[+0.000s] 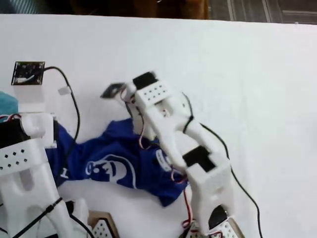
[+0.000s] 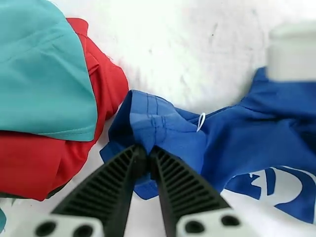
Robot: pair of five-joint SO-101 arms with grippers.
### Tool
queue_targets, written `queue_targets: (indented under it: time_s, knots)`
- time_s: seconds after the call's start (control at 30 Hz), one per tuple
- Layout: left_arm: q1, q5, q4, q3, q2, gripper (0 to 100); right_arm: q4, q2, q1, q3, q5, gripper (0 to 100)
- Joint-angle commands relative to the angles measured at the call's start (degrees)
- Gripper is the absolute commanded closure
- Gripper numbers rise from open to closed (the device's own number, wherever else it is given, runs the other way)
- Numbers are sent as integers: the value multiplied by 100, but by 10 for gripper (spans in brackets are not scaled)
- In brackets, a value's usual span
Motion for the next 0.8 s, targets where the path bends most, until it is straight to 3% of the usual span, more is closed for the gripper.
queue_targets:
  time_s: [0.0,0.23,0.47,0.77]
  knots:
    - [-53,-18,-62,-13,-35,975,110,-497,268,-536,-105,973]
    - [-53,-26,-70,-4,-35,975,31,673,374,-1916,-905,813]
    - [-53,-35,-53,-4,-35,975,84,2431,259,-3429,-1459,824]
    - [-53,-35,-70,-4,-35,975,119,3319,215,-3666,-1802,825]
